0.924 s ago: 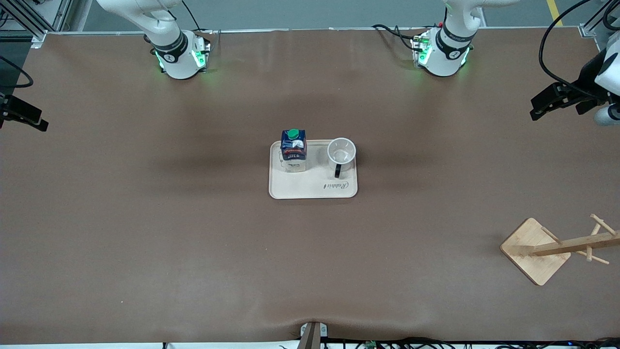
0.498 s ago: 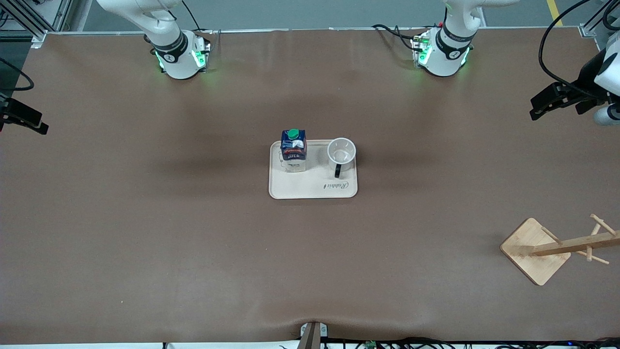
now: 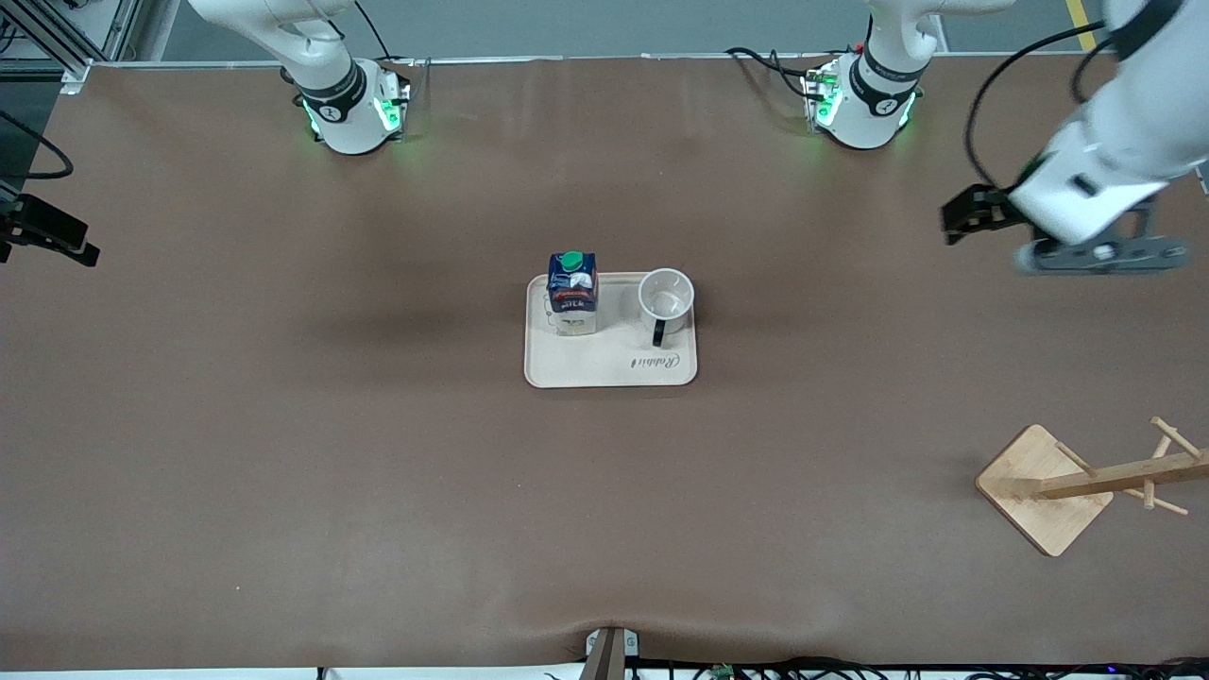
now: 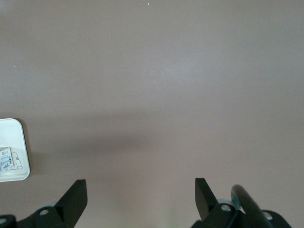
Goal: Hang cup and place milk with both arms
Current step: 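Reach the left gripper to the white mug's black handle on the tray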
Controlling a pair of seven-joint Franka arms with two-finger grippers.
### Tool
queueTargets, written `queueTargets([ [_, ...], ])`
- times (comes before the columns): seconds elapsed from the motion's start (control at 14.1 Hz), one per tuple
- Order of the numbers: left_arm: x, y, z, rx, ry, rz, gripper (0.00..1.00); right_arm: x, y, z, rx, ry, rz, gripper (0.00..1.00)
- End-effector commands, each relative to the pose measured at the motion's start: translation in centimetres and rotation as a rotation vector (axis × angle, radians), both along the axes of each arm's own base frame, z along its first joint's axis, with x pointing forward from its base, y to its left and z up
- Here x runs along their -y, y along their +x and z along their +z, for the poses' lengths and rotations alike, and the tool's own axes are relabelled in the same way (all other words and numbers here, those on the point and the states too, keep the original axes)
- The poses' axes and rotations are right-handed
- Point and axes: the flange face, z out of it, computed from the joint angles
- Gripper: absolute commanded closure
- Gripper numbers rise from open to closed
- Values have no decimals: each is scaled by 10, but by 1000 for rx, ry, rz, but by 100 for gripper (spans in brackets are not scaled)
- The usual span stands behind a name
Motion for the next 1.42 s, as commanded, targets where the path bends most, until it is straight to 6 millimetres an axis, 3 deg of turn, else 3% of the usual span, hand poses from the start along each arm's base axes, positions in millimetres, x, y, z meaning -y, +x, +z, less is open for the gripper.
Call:
queueTargets([
  [0.0, 38, -9, -28, -28, -5, -77, 0, -1, 6, -5, -5, 8, 9, 0],
  [0.14, 77, -18, -50, -14, -8, -132, 0, -3, 11, -13, -21, 4, 12, 0],
  [0.43, 135, -42, -116, 34, -22, -110, 0, -4, 13, -17, -25, 5, 11, 0],
  [0.64, 161, -54, -170, 51, -43, -122, 0, -4, 18, -17, 7, 3, 11, 0],
  [1.07, 215, -68, -244, 38, -89, -96, 6, -3, 20, -20, 4, 2, 8, 0],
  [1.21, 229, -72, -271, 24, -108, -108, 11, -1, 23, -27, -5, 2, 4, 0],
  [1.35, 233, -70, -292, 36, -112, -111, 14, 0, 33, -49, -46, 1, -1, 0],
])
